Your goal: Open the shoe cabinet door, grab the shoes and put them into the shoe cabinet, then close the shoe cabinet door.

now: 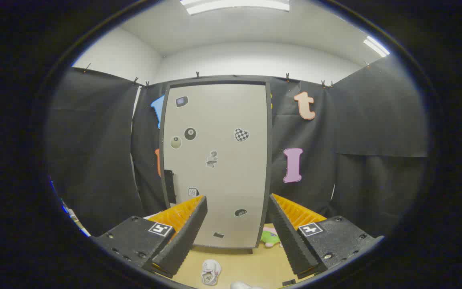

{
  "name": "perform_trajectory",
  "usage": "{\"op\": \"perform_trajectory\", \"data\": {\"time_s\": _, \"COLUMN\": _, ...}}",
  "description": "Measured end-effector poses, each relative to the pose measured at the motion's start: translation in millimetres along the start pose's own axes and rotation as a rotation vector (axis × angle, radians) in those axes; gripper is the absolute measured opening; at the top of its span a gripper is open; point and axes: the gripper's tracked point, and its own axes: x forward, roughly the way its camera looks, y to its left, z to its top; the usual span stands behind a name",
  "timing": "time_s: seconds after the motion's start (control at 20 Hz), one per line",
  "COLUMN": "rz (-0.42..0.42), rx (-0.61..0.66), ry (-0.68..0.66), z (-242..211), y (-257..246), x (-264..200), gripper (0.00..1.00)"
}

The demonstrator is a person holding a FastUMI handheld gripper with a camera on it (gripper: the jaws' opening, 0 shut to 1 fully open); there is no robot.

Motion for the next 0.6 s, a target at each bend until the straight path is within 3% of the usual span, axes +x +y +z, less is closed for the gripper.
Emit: {"op": "perform_trajectory", "data": {"time_s": 0.6, "rz": -0.009, "rx": -0.018, "ry": -0.018, "z": 6.0, "y": 2.0, "x": 3.0, "gripper": 0.99}}
